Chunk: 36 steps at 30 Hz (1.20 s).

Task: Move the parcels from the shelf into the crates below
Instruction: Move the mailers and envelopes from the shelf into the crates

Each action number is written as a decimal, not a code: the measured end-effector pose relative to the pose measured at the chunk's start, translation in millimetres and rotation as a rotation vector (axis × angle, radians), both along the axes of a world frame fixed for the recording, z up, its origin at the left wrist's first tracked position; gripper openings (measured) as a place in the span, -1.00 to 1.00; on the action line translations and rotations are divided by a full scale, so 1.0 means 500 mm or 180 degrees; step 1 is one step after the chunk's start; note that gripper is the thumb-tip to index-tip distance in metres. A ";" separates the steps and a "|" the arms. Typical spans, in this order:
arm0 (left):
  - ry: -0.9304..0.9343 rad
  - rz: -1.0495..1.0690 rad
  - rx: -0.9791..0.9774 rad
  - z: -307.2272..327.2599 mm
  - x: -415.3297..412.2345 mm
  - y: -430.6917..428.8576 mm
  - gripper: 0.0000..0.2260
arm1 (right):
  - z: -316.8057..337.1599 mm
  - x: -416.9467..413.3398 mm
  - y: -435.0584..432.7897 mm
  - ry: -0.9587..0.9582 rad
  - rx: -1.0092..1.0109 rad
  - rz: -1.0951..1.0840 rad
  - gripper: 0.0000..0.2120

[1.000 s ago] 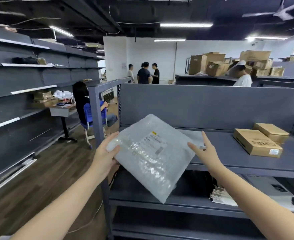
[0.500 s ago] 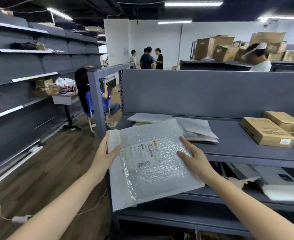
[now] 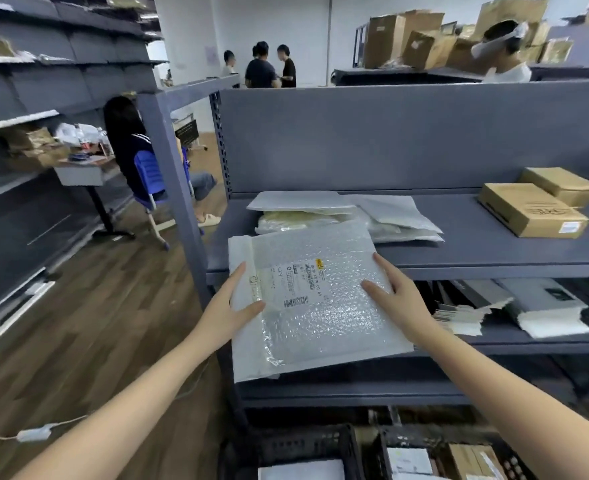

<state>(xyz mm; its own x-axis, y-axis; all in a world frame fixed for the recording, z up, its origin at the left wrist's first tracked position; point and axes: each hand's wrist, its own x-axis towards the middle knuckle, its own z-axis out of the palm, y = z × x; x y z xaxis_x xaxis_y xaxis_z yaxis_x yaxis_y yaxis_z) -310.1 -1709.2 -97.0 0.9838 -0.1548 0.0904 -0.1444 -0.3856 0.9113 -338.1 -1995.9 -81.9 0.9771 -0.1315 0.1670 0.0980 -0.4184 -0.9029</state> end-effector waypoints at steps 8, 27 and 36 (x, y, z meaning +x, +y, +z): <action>0.0025 -0.0199 0.0123 -0.069 -0.004 -0.005 -0.29 | -0.079 -0.049 -0.016 0.0446 -0.0463 0.0210 -0.24; 0.1143 -0.0504 0.1772 -0.483 -0.181 0.014 -0.19 | -0.480 -0.191 -0.016 0.2166 -0.1498 0.0917 -0.06; 0.1535 -0.0807 0.2045 -0.872 -0.122 0.024 -0.05 | -0.881 -0.138 0.004 0.2556 -0.1691 0.1051 -0.03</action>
<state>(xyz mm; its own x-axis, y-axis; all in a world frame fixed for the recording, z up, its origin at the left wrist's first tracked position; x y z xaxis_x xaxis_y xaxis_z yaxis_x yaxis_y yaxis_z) -371.0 -1697.2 -532.8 0.8206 -0.2539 -0.5121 0.0525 -0.8587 0.5098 -407.1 -1993.9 -522.5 0.8002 0.0651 -0.5961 -0.2723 -0.8463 -0.4579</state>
